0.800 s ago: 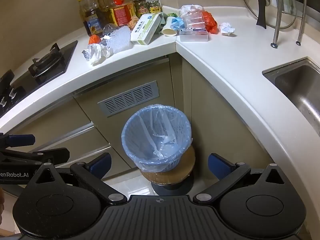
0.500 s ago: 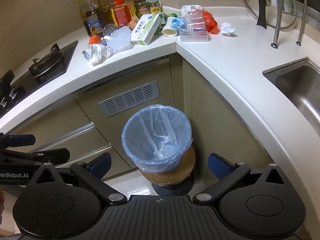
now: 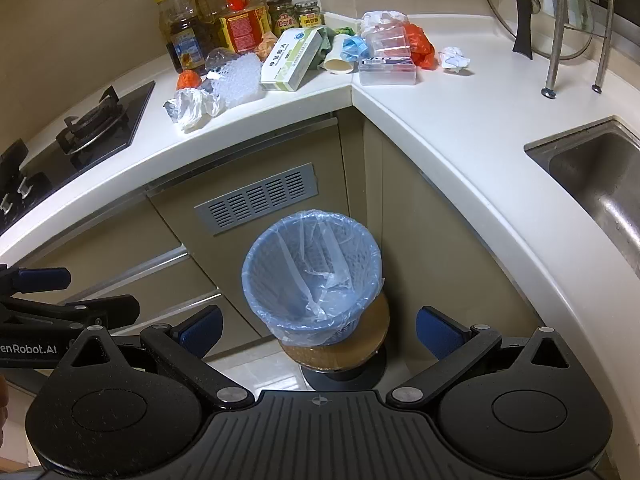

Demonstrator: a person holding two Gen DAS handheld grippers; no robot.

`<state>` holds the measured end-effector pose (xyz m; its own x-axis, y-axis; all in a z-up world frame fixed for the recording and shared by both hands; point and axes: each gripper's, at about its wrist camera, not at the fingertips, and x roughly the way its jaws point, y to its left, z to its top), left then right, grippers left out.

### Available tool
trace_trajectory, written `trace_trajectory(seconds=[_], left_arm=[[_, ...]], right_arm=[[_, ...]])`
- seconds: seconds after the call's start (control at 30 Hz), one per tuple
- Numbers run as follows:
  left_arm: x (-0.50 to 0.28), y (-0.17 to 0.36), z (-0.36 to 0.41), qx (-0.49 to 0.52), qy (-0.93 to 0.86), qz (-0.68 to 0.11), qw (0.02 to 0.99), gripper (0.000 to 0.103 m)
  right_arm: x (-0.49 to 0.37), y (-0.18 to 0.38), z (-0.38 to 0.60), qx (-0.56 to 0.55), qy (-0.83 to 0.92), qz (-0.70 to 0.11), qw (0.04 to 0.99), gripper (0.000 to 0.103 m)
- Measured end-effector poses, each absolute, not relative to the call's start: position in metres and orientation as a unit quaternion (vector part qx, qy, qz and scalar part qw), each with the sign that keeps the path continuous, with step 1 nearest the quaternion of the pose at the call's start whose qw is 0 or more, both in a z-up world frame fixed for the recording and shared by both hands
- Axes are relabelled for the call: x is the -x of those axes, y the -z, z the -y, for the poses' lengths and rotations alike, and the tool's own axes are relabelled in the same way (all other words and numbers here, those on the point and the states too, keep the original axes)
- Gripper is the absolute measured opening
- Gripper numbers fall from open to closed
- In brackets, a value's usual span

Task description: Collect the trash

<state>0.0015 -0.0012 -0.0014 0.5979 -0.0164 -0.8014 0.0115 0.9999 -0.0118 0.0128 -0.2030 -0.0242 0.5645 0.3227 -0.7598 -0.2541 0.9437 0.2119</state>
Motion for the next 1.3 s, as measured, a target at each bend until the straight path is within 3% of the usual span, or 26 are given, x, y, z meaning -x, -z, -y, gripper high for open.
trace_trajectory(seconds=[1.3], left_arm=[[-0.0049, -0.0006, -0.0005, 0.003, 0.009, -0.451, 0.892, 0.100]], right_arm=[[-0.0148, 0.0232, 0.2020, -0.039, -0.162, -0.437, 0.884, 0.103]])
